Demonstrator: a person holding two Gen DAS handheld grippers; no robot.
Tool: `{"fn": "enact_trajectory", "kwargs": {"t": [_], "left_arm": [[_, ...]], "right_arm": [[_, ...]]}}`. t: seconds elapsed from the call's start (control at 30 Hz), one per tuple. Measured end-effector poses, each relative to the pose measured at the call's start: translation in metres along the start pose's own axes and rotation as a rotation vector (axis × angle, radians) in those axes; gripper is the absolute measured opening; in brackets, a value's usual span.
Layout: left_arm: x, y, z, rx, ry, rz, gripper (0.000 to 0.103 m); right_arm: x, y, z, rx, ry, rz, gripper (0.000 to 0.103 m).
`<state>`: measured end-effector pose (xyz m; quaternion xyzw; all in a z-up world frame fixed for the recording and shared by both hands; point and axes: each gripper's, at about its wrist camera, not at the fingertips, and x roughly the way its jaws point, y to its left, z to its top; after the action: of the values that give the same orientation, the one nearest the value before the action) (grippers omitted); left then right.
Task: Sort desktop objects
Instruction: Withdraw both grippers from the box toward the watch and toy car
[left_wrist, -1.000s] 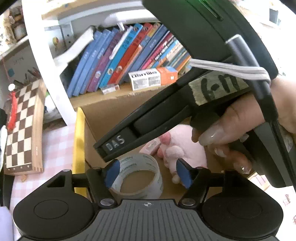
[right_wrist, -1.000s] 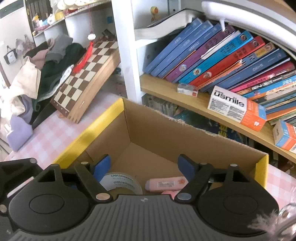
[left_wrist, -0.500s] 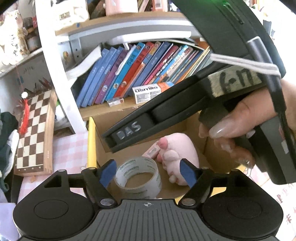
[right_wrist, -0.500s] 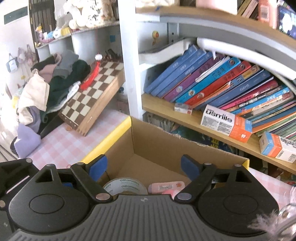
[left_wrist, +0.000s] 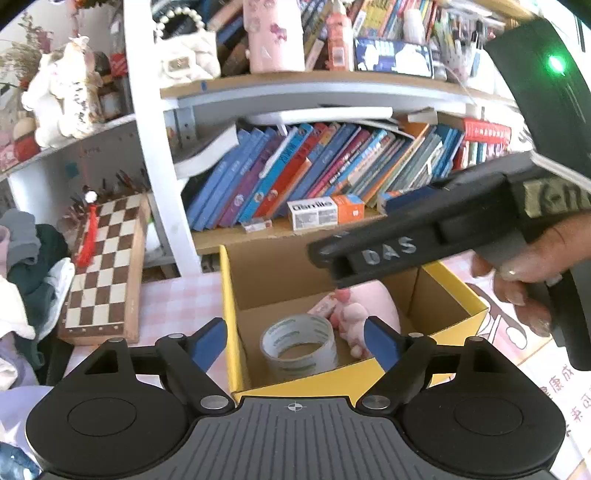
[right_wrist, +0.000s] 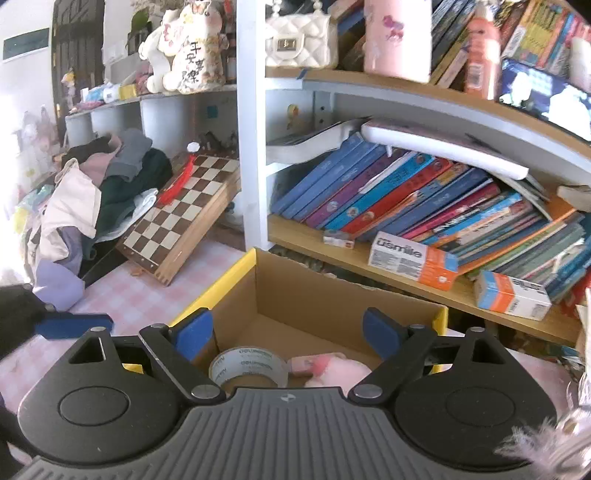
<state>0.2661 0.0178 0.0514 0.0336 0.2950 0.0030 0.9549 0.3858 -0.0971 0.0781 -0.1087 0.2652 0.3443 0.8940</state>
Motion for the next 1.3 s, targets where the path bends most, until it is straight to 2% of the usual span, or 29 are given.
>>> {"fn": "enact_trajectory", "kwargs": {"t": [0.47, 0.97, 1.3], "left_arm": [[-0.047, 0.018, -0.026, -0.051, -0.063, -0.017, 0.085], [-0.087, 0.027, -0.077, -0.043, -0.003, -0.048, 0.085], [-0.101, 0.027, -0.118, -0.088, 0.067, -0.039, 0.085]], "right_arm": [[-0.067, 0.001, -0.040, 0.088, -0.061, -0.189, 0.090], [-0.115, 0.030, -0.116, 0.143, 0.049, -0.293, 0.092], [-0.134, 0.066, -0.167, 0.137, 0.142, -0.323, 0.094]]}}
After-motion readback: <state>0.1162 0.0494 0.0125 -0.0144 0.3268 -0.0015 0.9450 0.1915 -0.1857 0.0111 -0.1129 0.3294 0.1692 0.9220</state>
